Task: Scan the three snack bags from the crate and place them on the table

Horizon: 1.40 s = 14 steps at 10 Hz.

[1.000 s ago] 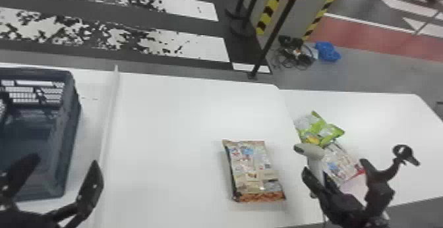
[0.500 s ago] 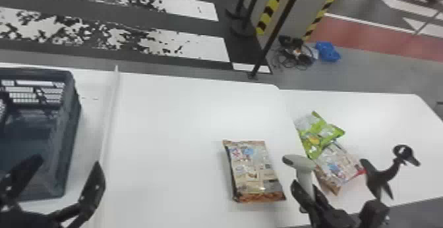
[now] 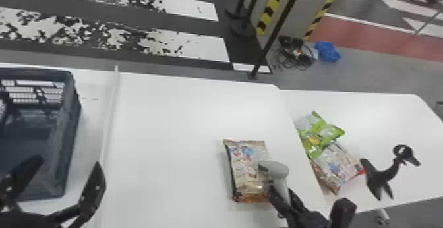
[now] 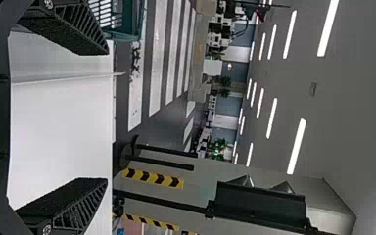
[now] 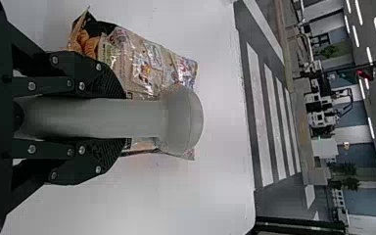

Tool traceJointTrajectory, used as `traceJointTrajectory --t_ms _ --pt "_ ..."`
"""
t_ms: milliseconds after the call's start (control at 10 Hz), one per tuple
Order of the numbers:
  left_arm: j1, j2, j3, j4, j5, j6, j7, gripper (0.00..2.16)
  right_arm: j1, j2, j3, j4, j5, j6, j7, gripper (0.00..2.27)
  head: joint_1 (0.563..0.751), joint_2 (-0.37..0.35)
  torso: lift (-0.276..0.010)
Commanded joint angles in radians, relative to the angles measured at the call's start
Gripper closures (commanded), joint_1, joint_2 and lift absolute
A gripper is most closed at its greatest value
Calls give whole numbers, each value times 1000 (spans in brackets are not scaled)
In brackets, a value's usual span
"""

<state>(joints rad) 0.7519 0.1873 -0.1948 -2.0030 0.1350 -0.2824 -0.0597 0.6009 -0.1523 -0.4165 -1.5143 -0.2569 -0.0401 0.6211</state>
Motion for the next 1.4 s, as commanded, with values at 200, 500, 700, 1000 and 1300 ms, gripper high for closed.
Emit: traceJointTrajectory --t_ms 200,500,700,1000,1300 --pt "1 3 0 -3 0 3 0 66 -52 -7 42 82 53 6 -4 2199 695 -350 -37" --pt "1 1 2 -3 -5 6 3 66 -18 -7 22 20 19 -10 -4 2199 695 -350 -37" --pt "1 0 2 -5 -5 9 3 66 5 -9 -56 -64 -44 52 5 2199 695 -350 -37" --pt "1 3 2 -8 -6 9 3 66 -153 -79 -122 54 -28 147 -1 2199 695 -350 -37" --pt "7 4 11 -11 -6 9 3 66 -305 -144 -88 250 79 165 -23 2196 695 -350 -37"
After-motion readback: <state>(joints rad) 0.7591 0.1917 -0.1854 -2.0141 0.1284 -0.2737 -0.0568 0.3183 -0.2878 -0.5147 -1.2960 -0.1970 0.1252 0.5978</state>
